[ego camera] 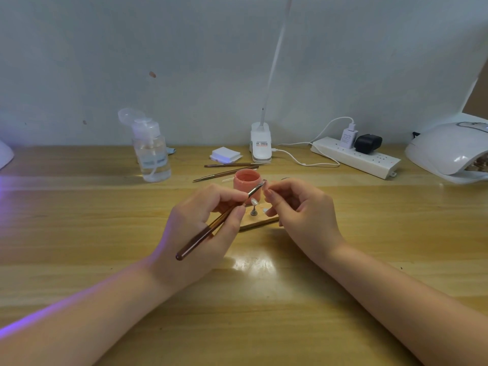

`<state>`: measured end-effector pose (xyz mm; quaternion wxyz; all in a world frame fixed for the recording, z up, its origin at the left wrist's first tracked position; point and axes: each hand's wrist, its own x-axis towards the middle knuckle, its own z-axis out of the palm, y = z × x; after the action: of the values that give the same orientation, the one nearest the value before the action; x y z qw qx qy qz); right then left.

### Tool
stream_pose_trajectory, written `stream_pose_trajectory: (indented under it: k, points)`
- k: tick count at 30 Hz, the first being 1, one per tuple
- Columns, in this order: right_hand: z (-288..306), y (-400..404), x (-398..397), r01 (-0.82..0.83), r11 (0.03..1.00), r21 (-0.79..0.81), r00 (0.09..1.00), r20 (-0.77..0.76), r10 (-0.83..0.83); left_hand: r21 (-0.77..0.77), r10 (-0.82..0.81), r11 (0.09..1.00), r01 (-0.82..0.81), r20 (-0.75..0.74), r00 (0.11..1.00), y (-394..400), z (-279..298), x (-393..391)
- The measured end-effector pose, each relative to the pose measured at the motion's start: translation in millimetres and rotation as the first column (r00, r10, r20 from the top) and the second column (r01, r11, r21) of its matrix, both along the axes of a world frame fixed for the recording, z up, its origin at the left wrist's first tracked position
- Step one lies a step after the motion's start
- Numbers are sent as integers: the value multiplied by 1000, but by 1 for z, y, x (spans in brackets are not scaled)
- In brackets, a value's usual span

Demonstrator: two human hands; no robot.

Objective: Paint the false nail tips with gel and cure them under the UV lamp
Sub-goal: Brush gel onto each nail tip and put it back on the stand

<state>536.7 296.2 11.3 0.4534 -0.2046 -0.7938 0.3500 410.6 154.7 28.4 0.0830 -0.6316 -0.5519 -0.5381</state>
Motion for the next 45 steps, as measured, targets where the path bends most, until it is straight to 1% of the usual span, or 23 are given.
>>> stream_pose_trajectory:
  k: [8,11,14,18,22,27,31,37,40,45]
  points:
    - [-1,1,0,-2,1000,17,1000,-7,2,2,74,997,-74,20,997,-1,0,3]
    - [-1,1,0,-3,1000,26,1000,-5,3,-10,56,998,-56,38,998,-1,0,3]
    - [-2,1,-1,1,1000,31,1000,-5,-1,-25,44,999,-43,23,999,-2,0,4]
    - [-2,1,-1,-4,999,34,1000,-10,5,-20,54,998,-53,78,995,-2,0,3]
    - [-2,1,-1,1,999,41,1000,-8,-1,-53,32,998,-28,74,997,-3,1,4]
    - [-2,2,-1,0,999,51,1000,0,0,-26,57,998,-53,176,983,-4,0,1]
    - [-2,2,-1,3,999,52,1000,-2,-3,-26,57,998,-54,171,984,-4,0,4]
    - [0,-1,0,16,999,49,1000,-12,-16,-66,49,997,-41,120,992,-3,-3,4]
    - [1,-2,1,22,998,60,1000,0,-23,-62,50,997,-45,84,995,-6,-4,4]
    - [1,-3,1,30,999,44,1000,1,-30,-33,62,998,-59,111,992,-7,-1,7]
